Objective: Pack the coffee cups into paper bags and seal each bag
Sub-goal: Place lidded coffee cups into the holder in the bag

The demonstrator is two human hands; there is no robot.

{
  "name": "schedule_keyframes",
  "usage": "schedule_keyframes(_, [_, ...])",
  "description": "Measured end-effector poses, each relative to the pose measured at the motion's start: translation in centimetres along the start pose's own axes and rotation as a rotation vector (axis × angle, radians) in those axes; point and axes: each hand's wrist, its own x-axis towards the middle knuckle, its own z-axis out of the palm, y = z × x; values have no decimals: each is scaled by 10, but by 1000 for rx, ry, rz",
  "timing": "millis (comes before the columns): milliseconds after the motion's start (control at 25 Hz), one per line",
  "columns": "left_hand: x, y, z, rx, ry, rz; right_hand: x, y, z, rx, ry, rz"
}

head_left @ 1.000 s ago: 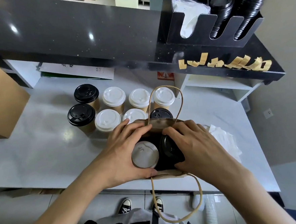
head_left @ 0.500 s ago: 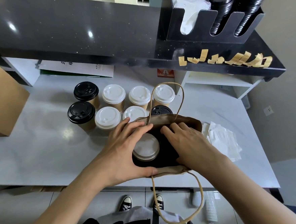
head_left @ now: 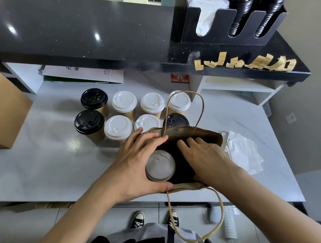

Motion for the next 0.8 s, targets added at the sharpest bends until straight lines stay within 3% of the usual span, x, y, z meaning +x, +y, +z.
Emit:
schedule_keyframes(240, [0,-2,-1,8,-4,-5,-2,9,-10,89,-90,9])
schedule_keyframes(800, [3,-5,3,-9,-16,-3,10,-8,-5,-178,-92,-24])
